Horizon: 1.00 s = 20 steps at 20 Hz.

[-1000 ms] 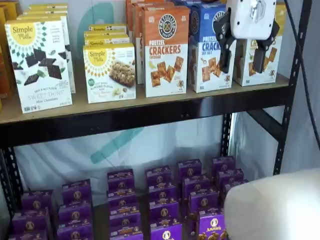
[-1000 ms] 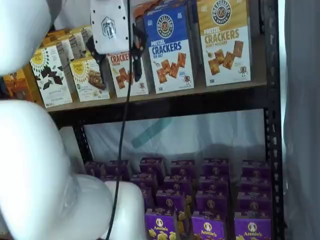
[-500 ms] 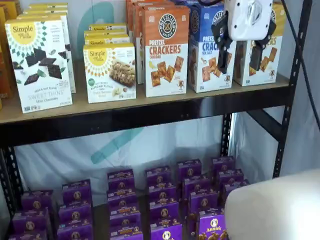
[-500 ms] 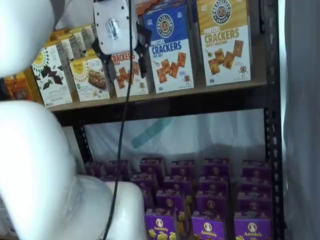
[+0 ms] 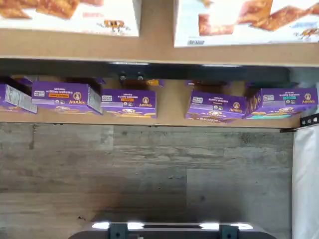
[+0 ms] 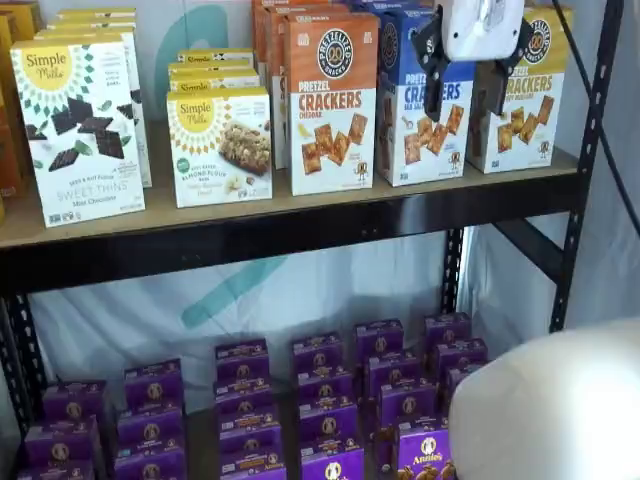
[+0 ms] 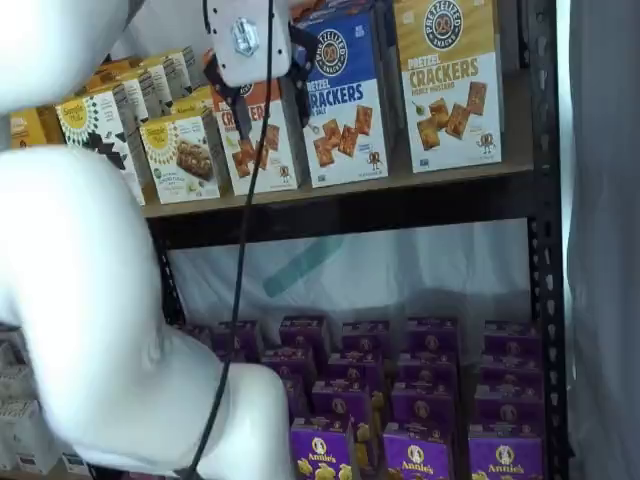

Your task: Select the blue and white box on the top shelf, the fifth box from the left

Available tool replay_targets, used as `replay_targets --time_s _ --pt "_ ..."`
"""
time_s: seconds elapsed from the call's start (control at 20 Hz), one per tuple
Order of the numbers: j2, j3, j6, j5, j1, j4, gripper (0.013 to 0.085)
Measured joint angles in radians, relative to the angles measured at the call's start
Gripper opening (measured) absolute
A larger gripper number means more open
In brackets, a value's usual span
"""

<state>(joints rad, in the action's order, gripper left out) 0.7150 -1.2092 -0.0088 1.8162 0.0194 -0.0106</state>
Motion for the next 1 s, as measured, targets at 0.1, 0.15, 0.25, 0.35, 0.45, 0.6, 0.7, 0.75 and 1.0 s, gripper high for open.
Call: replay_targets --time_s 0.1,0.15,0.25,0.35,0.45,0.6,0.7,0.75,1.0 --pt "-0.026 -0.021 -0.018 -0.007 0.021 -0.009 0.0850" --pt "-0.037 -0.030 -0.029 -0.010 0.033 -0.015 0.0850" --pt "-0.054 -0.045 -0.044 -0.014 0.050 -0.025 0.0850" --pt "-0.067 -0.058 -0.058 -0.016 0.067 -0.036 0.0850" --pt "-0.077 -0.071 -0.066 -0.012 0.074 -0.037 0.0850" --pt "-0.092 -0.088 -0.075 0.001 0.084 -0.039 0.0850" --pt "-0.100 -0.098 -0.079 0.011 0.088 -0.039 0.0850" --pt "-0.103 -0.102 -0.081 0.014 0.091 -0.040 0.0850" --pt "-0.108 -0.114 -0.085 0.024 0.095 -0.038 0.0850"
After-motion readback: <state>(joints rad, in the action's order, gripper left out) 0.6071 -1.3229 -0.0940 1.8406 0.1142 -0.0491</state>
